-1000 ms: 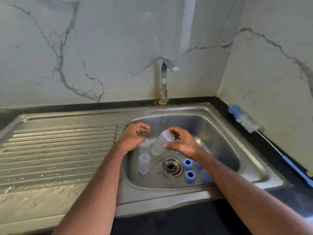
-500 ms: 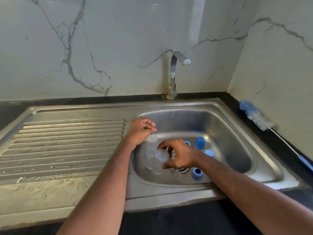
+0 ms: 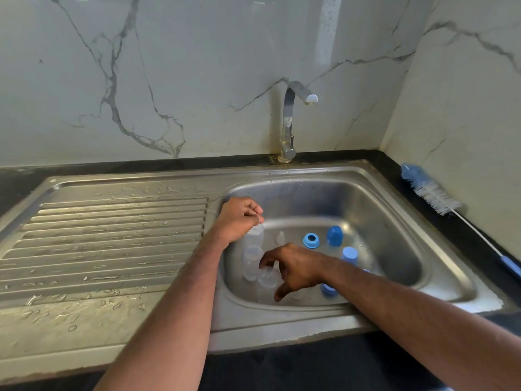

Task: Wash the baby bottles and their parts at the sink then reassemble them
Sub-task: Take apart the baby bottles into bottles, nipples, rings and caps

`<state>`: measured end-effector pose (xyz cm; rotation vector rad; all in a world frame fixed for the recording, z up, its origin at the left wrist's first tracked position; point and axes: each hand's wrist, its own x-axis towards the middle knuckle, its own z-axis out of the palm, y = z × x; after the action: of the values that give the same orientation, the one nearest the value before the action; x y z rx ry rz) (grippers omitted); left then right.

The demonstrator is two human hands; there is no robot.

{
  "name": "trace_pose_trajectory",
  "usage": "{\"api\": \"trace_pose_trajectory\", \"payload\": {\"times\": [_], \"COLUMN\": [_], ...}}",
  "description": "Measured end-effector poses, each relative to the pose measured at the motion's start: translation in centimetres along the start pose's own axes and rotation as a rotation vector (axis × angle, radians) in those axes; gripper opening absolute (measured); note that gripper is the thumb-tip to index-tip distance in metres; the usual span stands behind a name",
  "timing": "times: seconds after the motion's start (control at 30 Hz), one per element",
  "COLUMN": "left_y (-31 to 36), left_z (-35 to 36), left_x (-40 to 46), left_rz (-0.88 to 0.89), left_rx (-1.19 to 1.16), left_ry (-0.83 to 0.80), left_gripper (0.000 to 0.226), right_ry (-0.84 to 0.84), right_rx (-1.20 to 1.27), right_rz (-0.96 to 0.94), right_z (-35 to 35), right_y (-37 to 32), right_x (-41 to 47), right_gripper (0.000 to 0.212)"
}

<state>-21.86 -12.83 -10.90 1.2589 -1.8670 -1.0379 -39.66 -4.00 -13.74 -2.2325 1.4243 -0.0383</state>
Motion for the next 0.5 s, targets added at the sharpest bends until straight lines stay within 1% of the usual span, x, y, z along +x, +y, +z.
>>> {"api": "trace_pose_trajectory", "payload": {"times": [0.13, 0.37, 0.5], "left_y": [-0.05, 0.12, 0.18], "left_z": [0.06, 0.13, 0.12], "left_x": [0.00, -0.12, -0.11], "left_rz": [-0.020, -0.022, -0.016], "left_rx": [0.003, 0.023, 0.025], "left_ry": [-0.001, 0.003, 0.008], "left_gripper": [0.016, 0.015, 0.014], "right_ry": [0.018, 0.020, 0.059], "right_rx": [0.048, 0.071, 0.091], "right_rz": [0.025, 0.030, 0.030], "right_z": [-0.34, -0.61, -0.66], "right_y": [0.11, -0.10, -0.01], "right_x": [-0.11, -0.34, -0.47], "right_gripper": [0.080, 0.079, 0.078]}}
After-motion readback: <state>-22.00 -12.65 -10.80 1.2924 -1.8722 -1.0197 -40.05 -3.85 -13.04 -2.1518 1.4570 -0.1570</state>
